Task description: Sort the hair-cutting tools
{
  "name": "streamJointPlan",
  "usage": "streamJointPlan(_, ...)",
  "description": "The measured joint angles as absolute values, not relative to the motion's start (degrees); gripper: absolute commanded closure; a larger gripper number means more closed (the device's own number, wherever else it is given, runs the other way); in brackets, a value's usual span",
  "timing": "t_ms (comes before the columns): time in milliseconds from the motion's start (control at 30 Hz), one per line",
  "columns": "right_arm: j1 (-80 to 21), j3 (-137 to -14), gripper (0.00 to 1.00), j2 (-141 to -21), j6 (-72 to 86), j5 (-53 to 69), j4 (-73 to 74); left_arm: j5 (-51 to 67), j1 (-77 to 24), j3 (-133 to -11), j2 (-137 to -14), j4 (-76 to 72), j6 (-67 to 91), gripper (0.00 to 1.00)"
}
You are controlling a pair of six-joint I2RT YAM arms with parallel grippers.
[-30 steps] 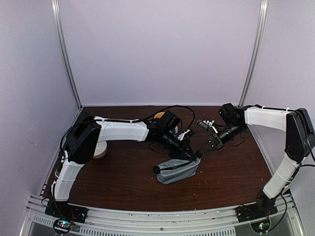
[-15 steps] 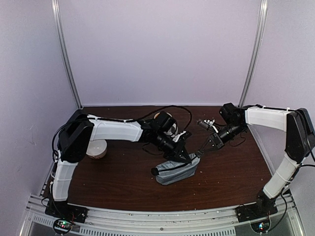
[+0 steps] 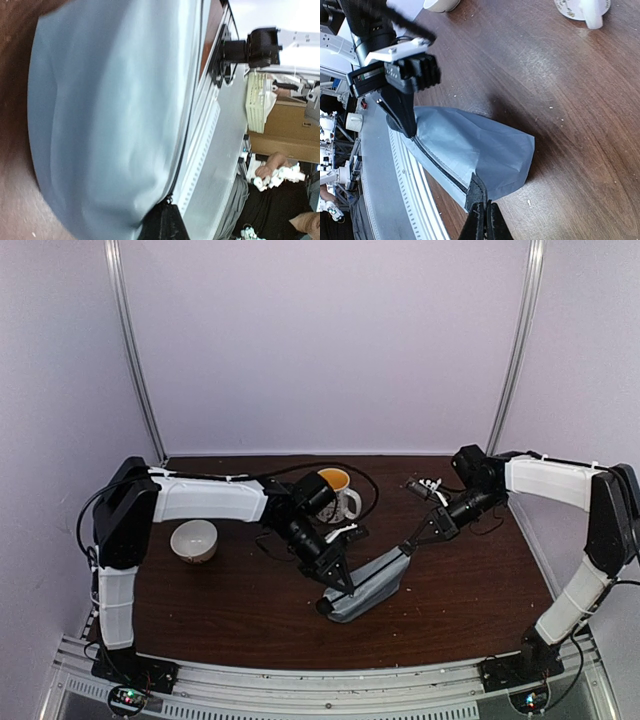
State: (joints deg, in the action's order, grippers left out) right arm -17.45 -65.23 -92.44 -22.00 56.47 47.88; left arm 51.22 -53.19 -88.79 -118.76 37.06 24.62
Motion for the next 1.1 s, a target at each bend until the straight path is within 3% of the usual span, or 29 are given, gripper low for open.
streamJointPlan(433, -14.04, -64.42, 1.0, -92.03, -20.69, 56.8, 48.23, 51.72, -52.27, -83.44, -114.91, 45.45, 12.75, 1.0)
streamJointPlan(467, -14.04, -64.42, 1.0, -92.03, -20.64, 56.88, 48.23, 51.64, -52.16, -83.44, -114.8, 45.54, 12.4, 0.96)
streamJointPlan(567, -14.02, -64.42, 0.97, -92.03, -20.84, 57.41, 48.29, 50.92, -51.99, -83.92, -114.76, 46.39, 11.22, 0.68)
streamJointPlan(633, -13.23, -64.47, 0.91, -92.03, -21.28, 56.84, 48.14, 49.74, -52.05, -84.53, -114.67, 50.15, 10.96, 0.59)
streamJointPlan(900, -11.16, -66.17, 0.74, -91.88, -24.27, 56.12, 49.43, 42.39, -51.66, -85.67, -112.12, 48.93, 13.78, 0.52)
streamJointPlan(1033, -11.18, -66.19, 0.72, -90.39, -25.21, 54.17, 50.04, 38.74, -50.7, -85.43, -108.79, 45.8, 15.25, 0.5)
streamJointPlan(1100, -11.18, -66.43, 0.72, -89.49, -25.56, 53.04, 50.54, 37.04, -50.15, -85.43, -107.46, 44.86, 15.55, 0.54)
